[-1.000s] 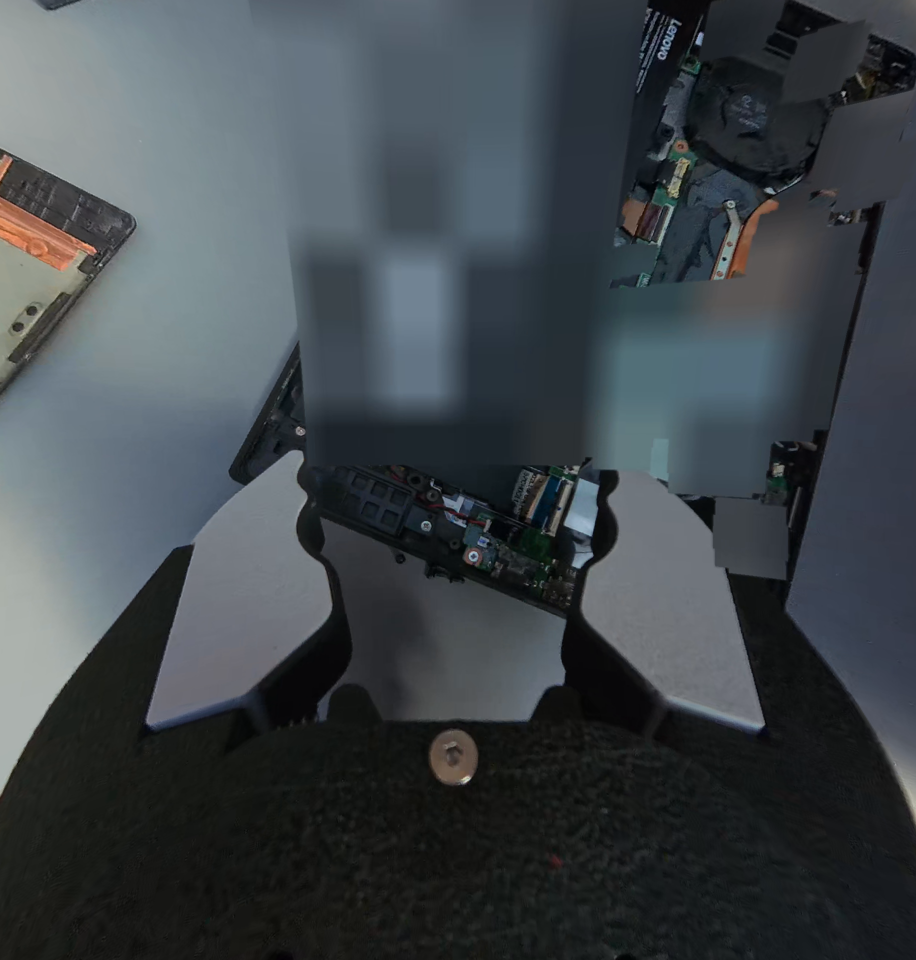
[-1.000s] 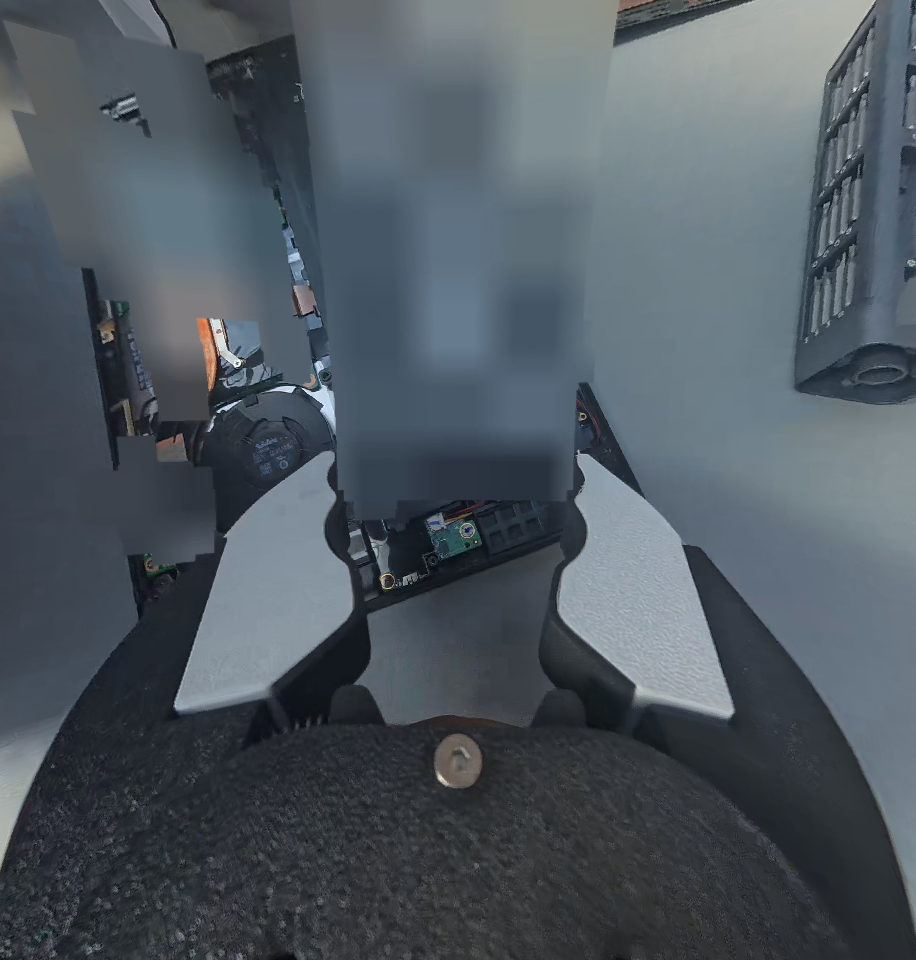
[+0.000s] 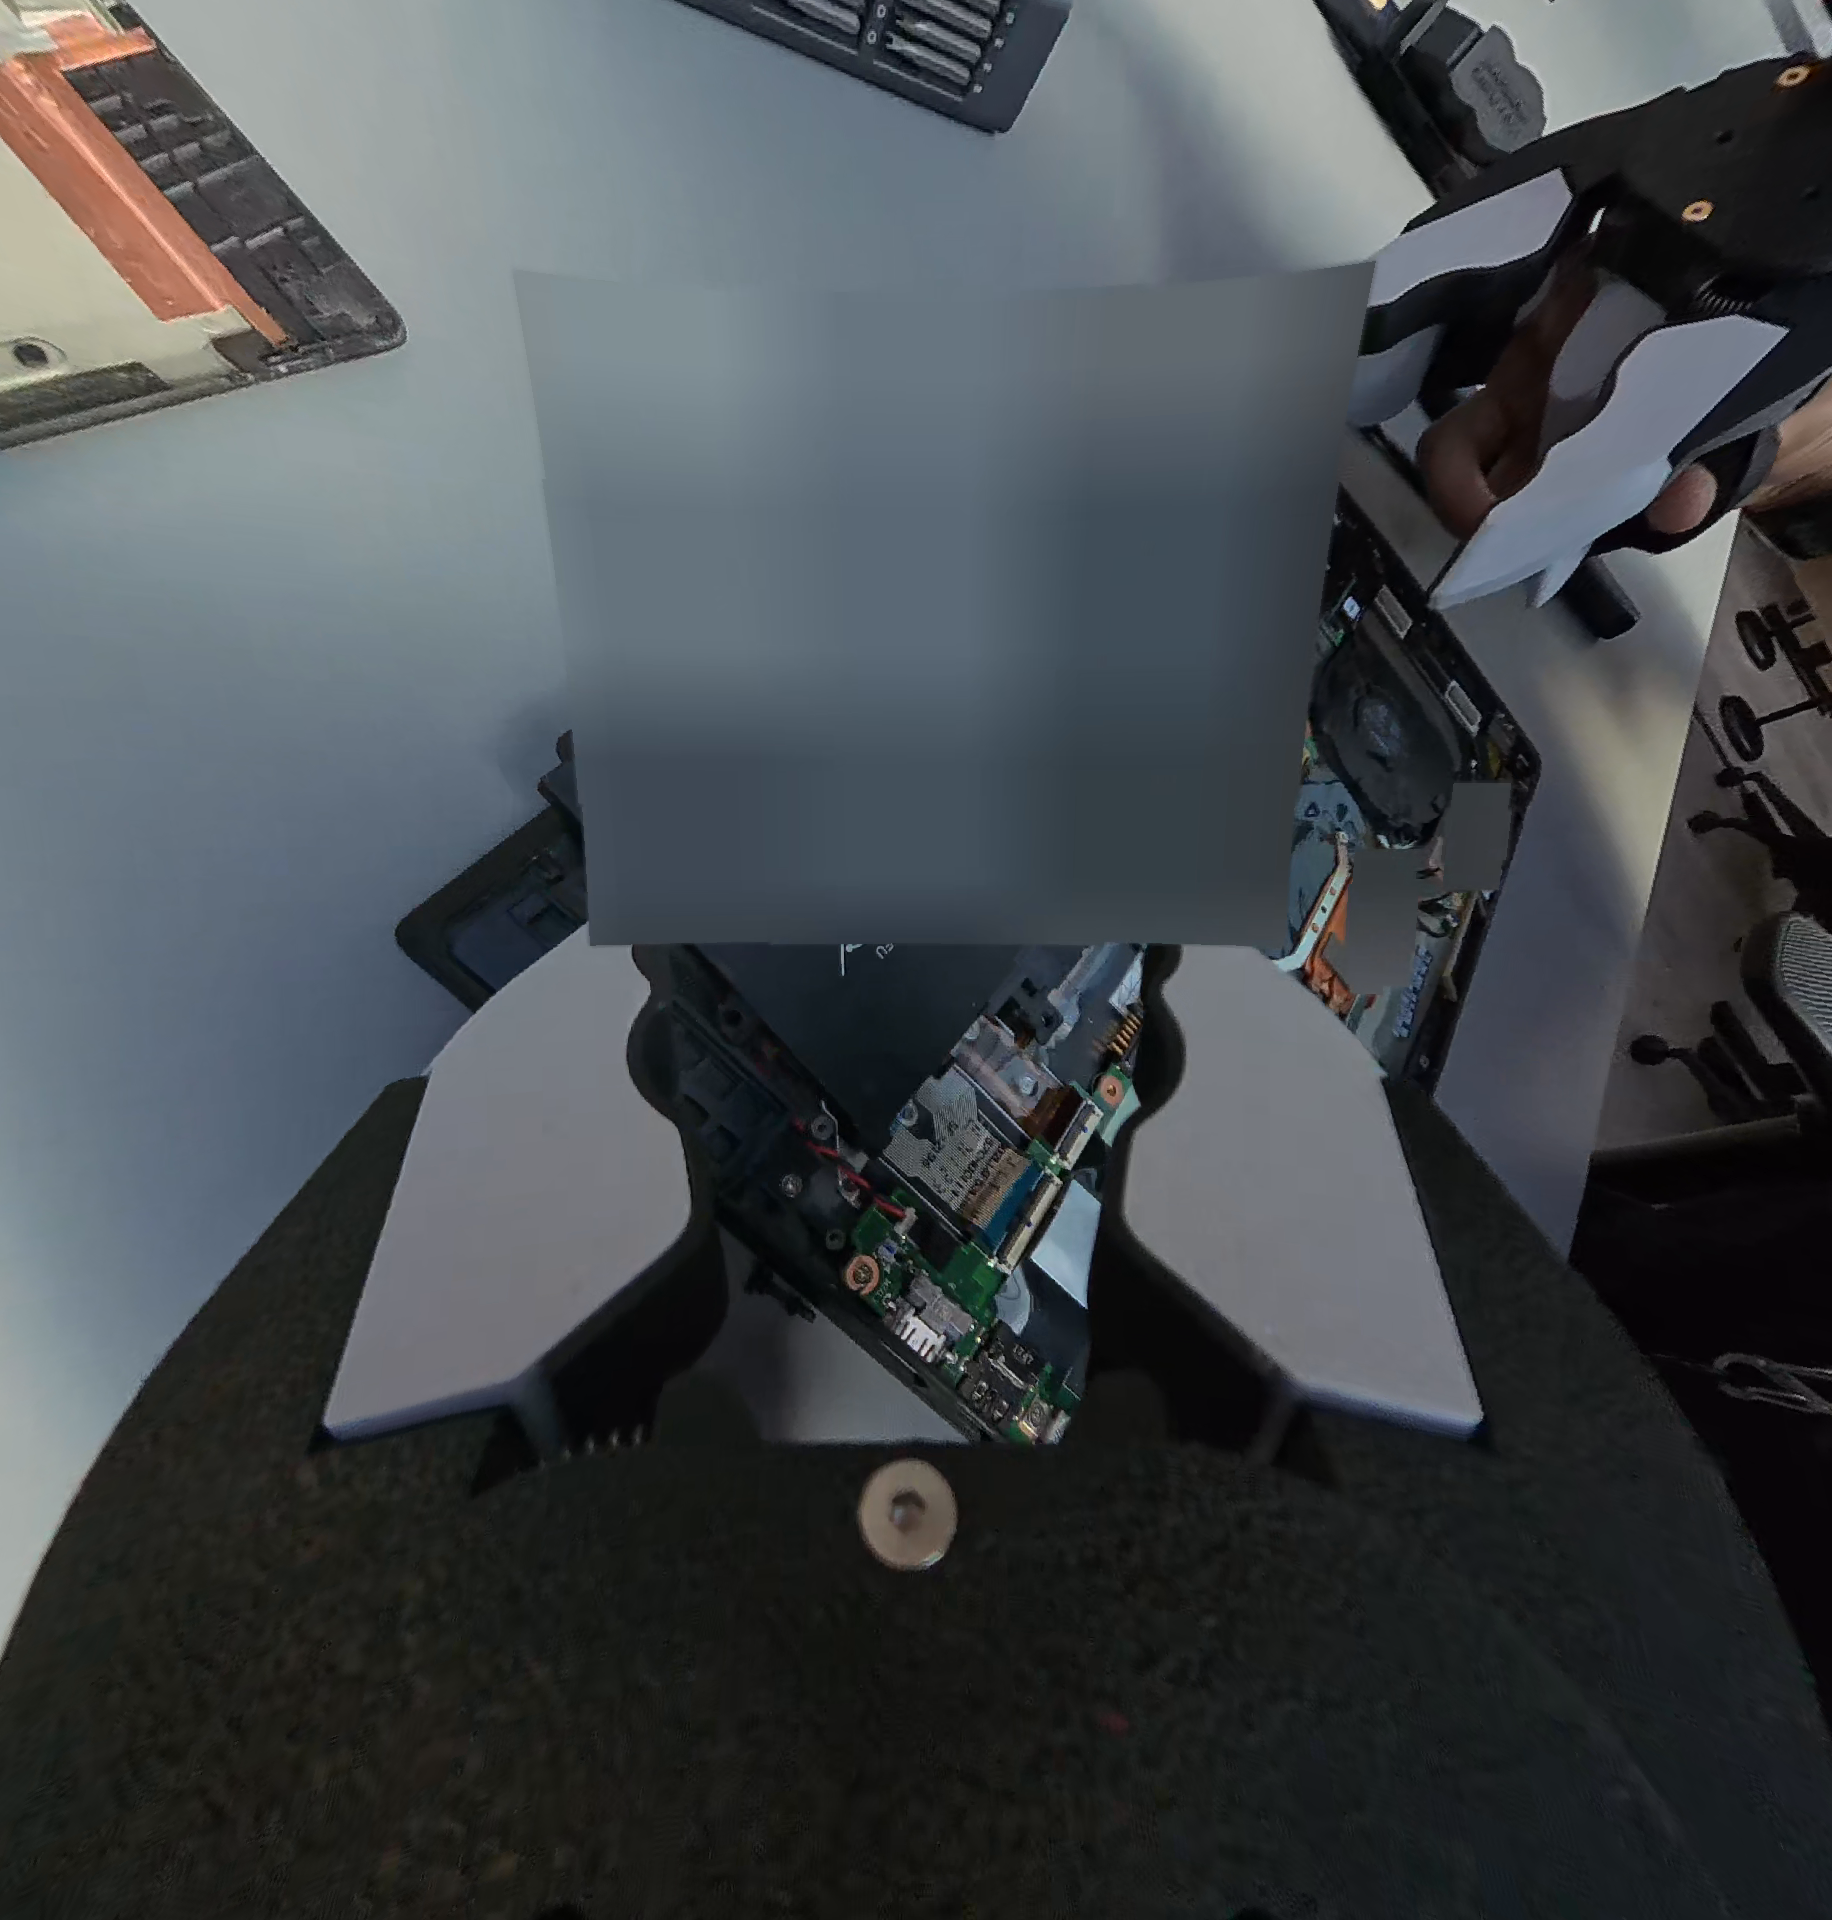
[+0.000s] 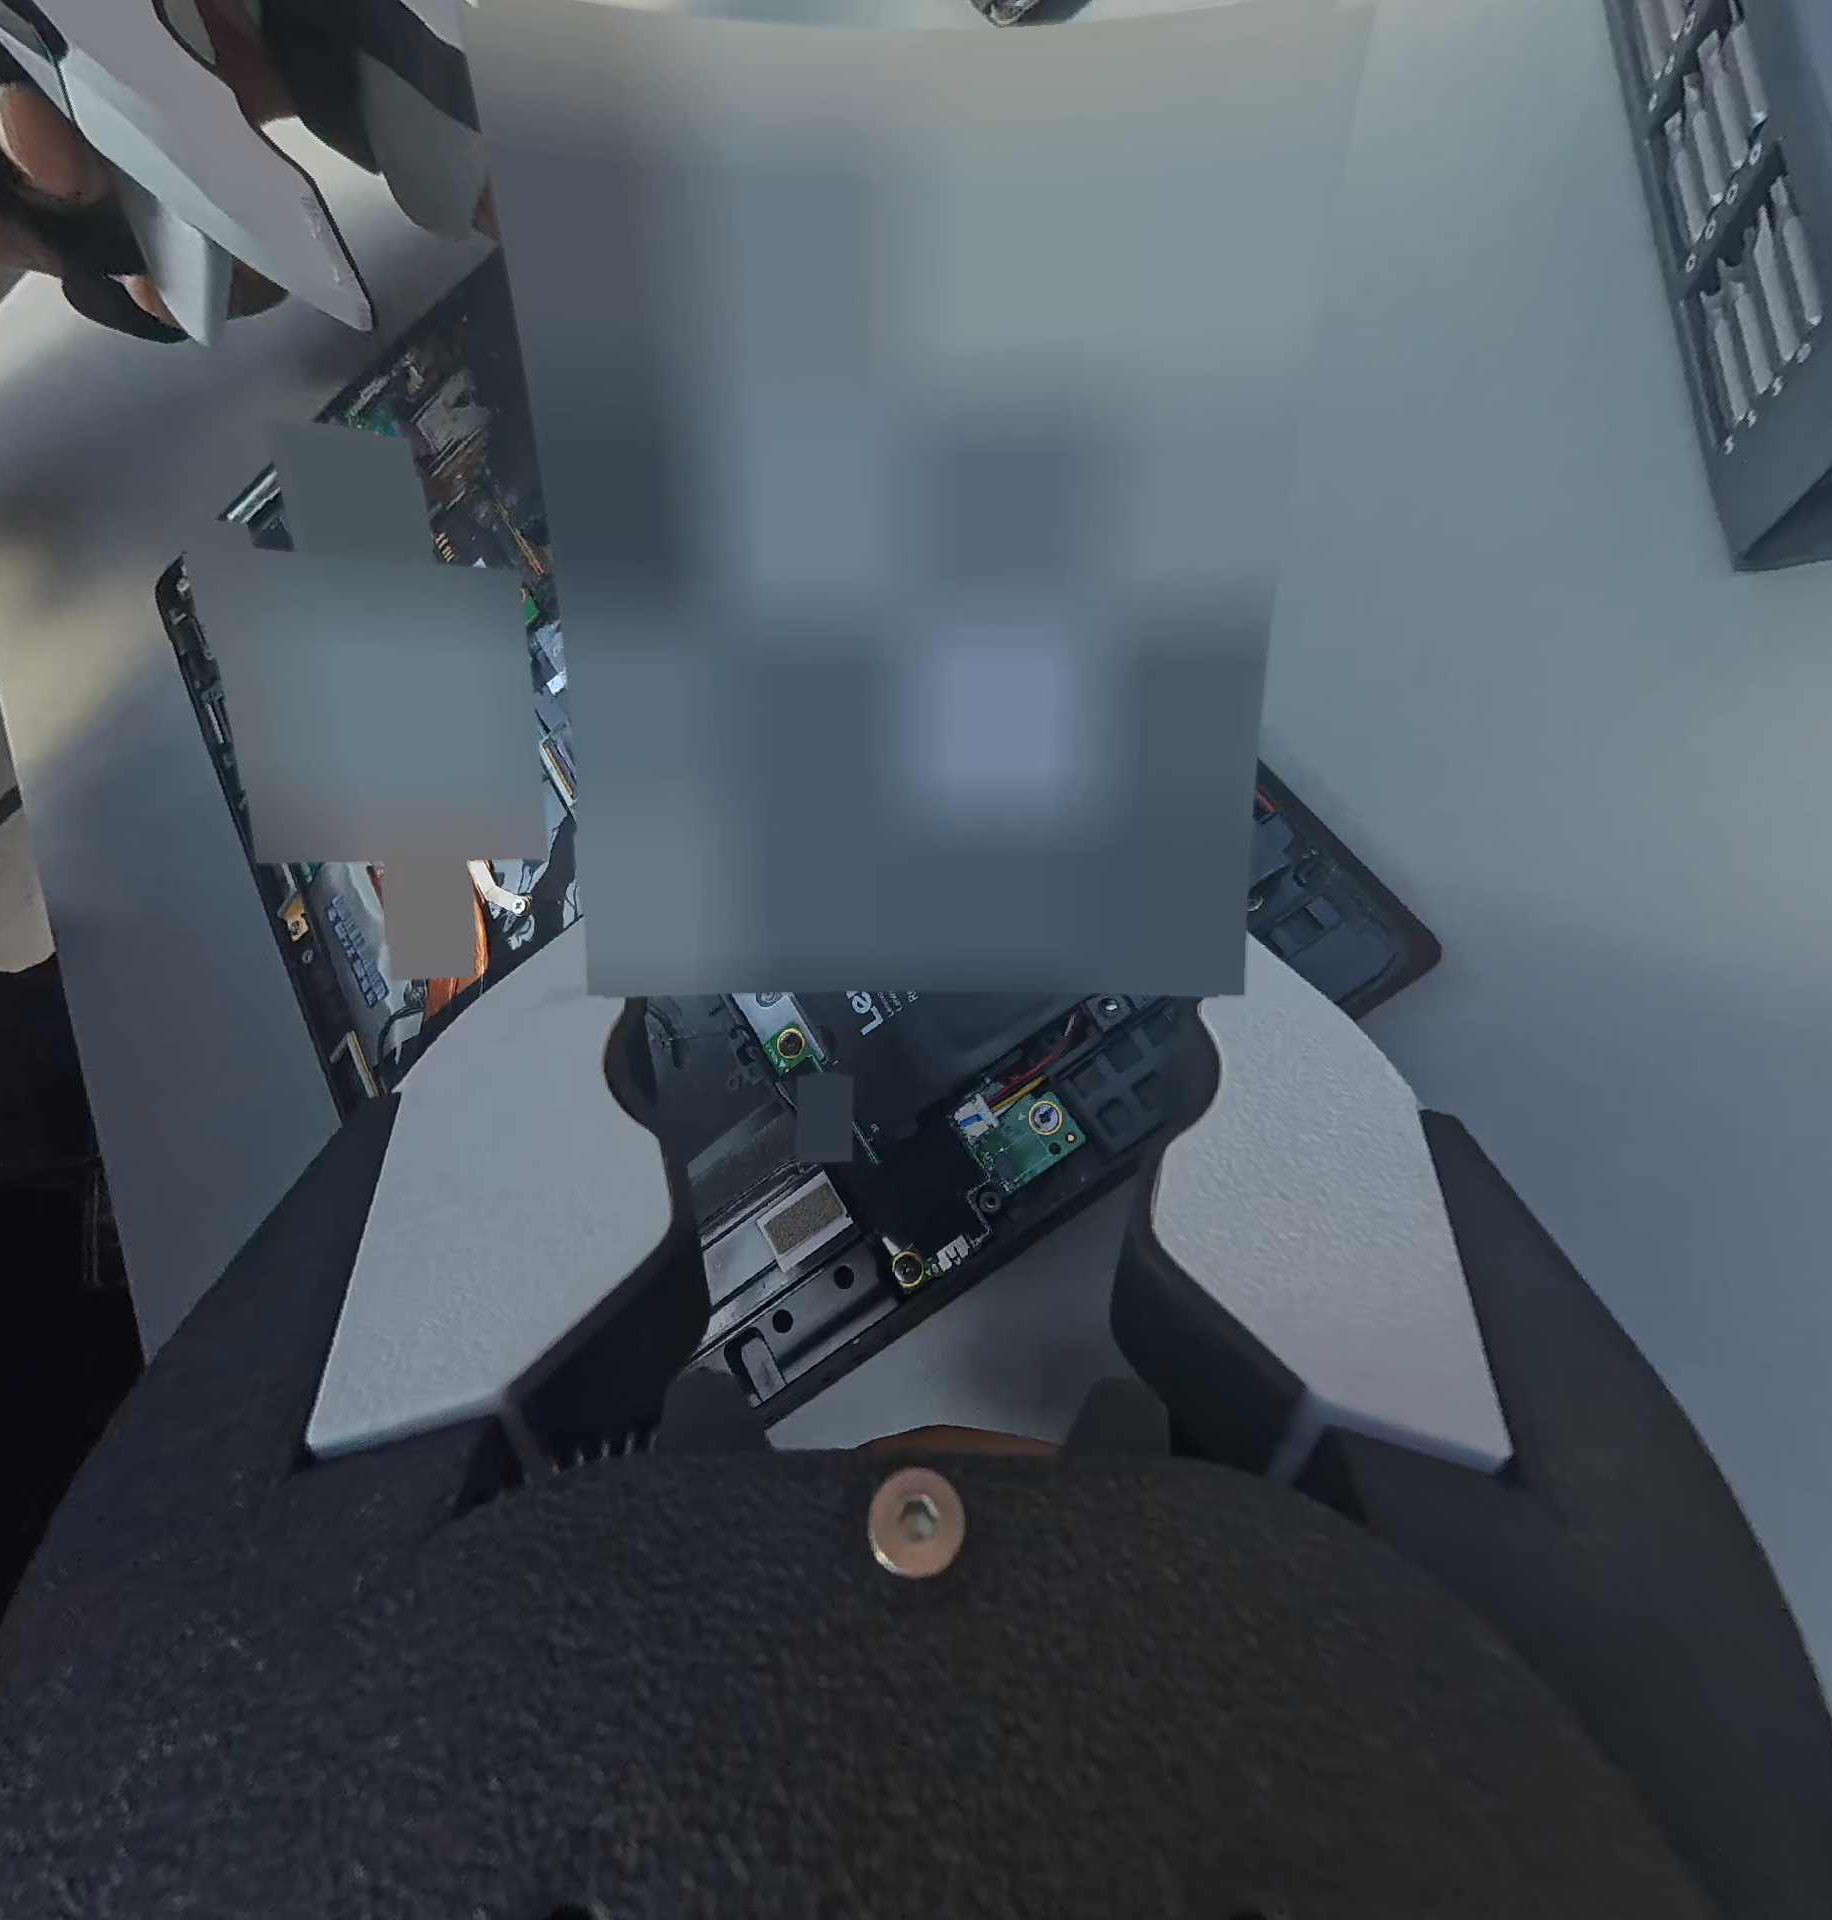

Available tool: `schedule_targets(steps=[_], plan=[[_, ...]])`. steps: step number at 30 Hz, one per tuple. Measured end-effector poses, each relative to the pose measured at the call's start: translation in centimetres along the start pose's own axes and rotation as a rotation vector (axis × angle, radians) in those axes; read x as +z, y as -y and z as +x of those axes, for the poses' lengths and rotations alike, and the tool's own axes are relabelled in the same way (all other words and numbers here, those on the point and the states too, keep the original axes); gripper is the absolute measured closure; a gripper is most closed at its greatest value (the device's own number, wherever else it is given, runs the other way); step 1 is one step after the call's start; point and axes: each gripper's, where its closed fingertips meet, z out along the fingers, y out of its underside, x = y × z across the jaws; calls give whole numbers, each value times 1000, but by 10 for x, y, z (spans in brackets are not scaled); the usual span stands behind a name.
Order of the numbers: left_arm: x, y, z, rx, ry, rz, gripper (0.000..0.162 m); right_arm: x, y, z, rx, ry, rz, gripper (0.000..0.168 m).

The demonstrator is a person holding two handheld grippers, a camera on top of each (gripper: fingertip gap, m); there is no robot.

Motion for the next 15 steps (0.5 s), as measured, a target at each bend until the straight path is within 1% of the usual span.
schedule_targets(steps=[4, 6, 10, 11, 13, 15], plan=[[-2, 3, -3, -20, -15, 34, 79, 2, 3, 1, -9, 3, -4, 65], [-2, 5, -5, -11, 0, 46, 76, 4, 6, 1, -3, 15, 5, 64], [-1, 8, -10, 4, 24, 46, 76, 7, 10, 7, -28, -8, 12, 65], [-1, 8, -12, 16, 34, 43, 78, 8, 11, 10, -37, -15, 18, 66], [0, 8, -16, 51, 57, 36, 81, 10, 10, 15, -92, -48, 11, 70], [-2, 8, -19, 105, 90, 25, 82, 9, 8, 20, -207, -125, -11, 70]])
